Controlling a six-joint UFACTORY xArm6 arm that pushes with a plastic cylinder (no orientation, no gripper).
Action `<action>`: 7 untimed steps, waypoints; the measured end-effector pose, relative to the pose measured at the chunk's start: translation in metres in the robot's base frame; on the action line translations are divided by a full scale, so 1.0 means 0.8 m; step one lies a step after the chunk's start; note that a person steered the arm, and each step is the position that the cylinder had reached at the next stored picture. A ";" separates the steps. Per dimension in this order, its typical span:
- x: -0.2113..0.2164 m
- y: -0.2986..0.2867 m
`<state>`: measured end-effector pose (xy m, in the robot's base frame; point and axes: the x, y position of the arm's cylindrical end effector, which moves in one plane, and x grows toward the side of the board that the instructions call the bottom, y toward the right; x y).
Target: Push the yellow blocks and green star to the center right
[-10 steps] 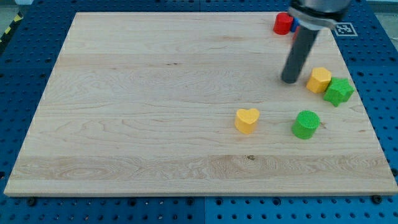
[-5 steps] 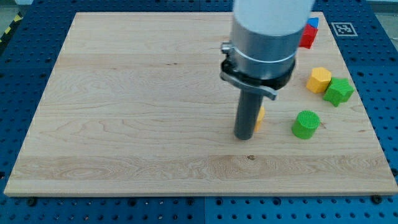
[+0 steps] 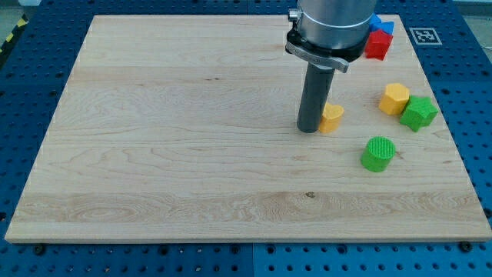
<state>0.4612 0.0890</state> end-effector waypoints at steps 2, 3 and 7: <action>-0.020 0.032; -0.030 0.040; -0.034 -0.001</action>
<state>0.4340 0.0883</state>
